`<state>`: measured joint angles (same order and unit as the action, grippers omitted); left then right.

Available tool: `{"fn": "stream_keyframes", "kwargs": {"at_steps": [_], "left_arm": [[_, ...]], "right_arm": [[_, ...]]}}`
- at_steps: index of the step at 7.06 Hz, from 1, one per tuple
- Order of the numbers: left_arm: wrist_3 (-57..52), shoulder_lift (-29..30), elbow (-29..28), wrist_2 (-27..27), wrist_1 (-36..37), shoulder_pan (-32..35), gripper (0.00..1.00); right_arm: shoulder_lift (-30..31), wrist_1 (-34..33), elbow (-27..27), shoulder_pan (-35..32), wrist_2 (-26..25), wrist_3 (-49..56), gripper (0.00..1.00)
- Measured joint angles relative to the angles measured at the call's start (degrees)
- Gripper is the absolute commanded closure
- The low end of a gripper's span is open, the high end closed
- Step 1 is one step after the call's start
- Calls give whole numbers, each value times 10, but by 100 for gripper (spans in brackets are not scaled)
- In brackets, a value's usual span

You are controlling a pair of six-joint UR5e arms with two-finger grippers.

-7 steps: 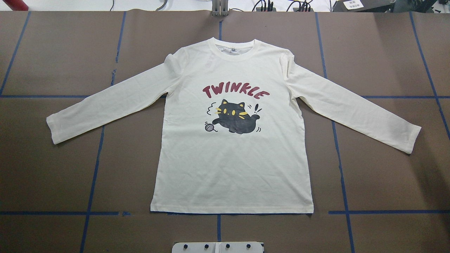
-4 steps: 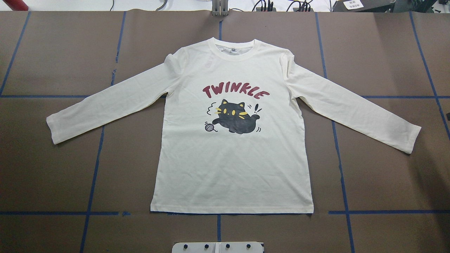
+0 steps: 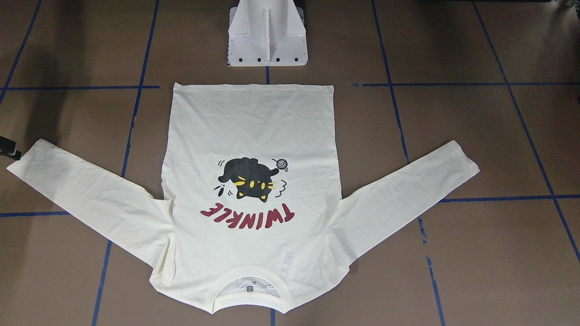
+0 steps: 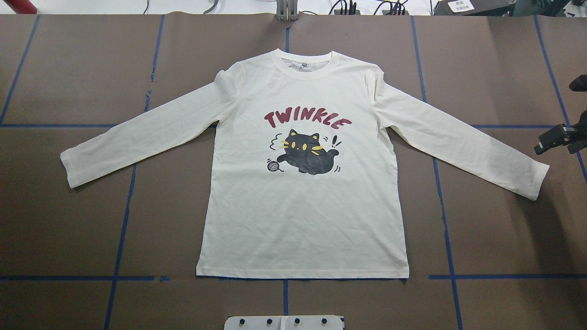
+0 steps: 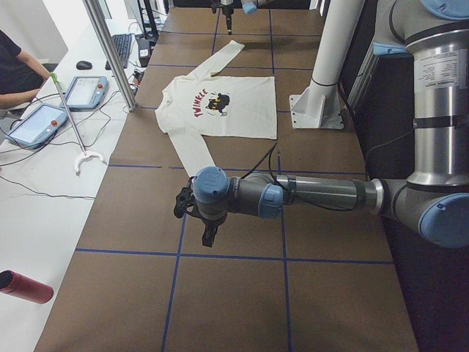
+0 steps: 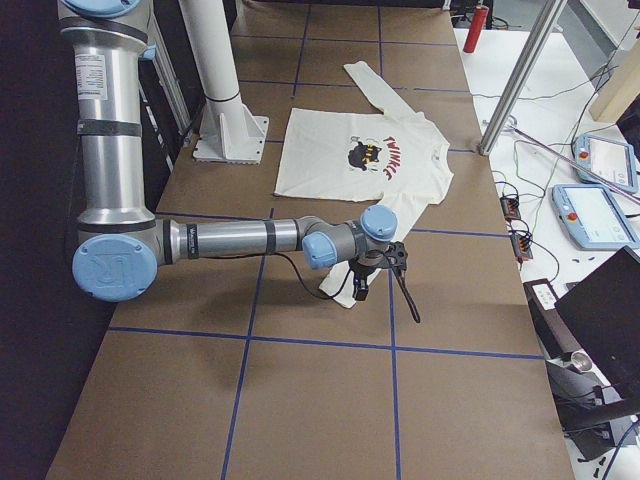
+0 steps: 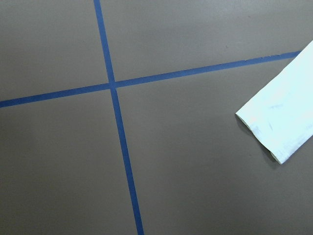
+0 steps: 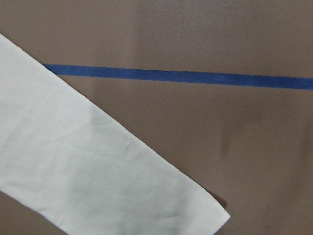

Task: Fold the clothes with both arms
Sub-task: 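Move the right gripper toward the sleeve cuff nearest it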

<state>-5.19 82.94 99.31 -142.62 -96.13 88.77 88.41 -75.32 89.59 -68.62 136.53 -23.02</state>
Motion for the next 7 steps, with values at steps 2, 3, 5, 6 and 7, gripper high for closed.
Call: {"fn": "stream_keyframes", "kwargs": {"at_steps": [2,3,5,6,7], "left_arm": [[-1,-1,2,0,-4,0,0],[-1,-2,3,0,-4,0,0],[-1,-4,4,0,-5,0,0],[-1,-5,4,0,-5,0,0],[-1,-5,5,-1,-5,0,0]], "right_arm": [[-15,0,-29,18,-7,-4,6],[-20,0,-40,24,-12,-5,5],[-23,0,-53,28,-14,-7,4],[-24,0,-57,29,-14,-7,3],[-24,0,-60,29,-13,-7,3]]}}
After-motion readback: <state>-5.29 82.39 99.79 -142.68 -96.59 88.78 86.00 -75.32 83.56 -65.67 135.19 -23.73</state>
